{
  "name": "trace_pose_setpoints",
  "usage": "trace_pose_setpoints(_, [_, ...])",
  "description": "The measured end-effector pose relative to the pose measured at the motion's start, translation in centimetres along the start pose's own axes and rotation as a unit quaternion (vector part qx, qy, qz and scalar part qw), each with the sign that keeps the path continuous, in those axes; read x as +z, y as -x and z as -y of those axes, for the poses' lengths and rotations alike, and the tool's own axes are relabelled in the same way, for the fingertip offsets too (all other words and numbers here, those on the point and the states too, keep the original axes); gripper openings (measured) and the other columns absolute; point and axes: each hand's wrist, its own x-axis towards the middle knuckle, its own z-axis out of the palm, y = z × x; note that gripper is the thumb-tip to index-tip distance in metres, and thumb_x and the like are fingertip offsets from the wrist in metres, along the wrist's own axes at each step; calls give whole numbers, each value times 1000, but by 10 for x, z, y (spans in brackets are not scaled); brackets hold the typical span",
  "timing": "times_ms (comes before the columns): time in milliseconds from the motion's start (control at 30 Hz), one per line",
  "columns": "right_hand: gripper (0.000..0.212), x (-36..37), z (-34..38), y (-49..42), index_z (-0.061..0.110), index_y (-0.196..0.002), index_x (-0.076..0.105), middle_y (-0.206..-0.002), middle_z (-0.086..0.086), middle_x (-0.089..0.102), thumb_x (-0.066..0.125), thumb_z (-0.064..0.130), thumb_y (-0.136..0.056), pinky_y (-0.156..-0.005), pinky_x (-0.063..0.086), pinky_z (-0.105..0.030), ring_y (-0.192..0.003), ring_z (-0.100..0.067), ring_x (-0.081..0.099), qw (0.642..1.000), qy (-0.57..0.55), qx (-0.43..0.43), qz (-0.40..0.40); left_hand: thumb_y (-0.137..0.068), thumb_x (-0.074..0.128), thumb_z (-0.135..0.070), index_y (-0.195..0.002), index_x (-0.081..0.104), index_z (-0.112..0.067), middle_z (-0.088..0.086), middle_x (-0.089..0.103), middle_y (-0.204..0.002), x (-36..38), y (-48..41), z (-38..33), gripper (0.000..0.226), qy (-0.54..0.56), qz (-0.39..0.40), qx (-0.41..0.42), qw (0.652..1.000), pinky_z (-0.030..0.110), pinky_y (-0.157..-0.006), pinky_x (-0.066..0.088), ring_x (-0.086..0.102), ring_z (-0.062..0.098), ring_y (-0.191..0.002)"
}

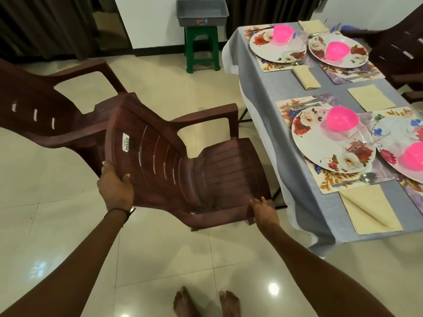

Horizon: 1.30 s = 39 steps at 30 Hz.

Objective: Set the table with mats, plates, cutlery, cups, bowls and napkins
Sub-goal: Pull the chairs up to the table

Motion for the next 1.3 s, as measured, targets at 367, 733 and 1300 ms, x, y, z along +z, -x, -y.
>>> trace_pose_setpoints(367, [44,14,49,13,6,-116,69,-108,-13,72,78,24,-77,-74,62,-38,-94,-29,71,990,-128,20,-46,-93,51,-1,-148,9,14,33,13,-154,2,4,-5,71,-46,108,58,991,44,-119,23,22,46,-142])
trace_pose_setpoints(733, [15,-131,238,57,20,-104,69,-100,7,68,55,20,-96,-83,52,-30,-92,-10,62,923,-339,-113,-141,-95,51,-37,-136,50,-4,18,54,-136,-63,-26,20,53,-166,157,214,950,40,-100,47,55,32,-120])
trace_pose_setpoints(1300, [16,-256,399,-88,32,-101,61,-102,12,54,65,34,-86,-83,53,-31,-101,-10,56,932,-275,-207,-113,-84,51,-19,-85,65,-14,7,69,-86,-74,-221,42,15,-179,181,288,923,34,-64,44,63,27,-79])
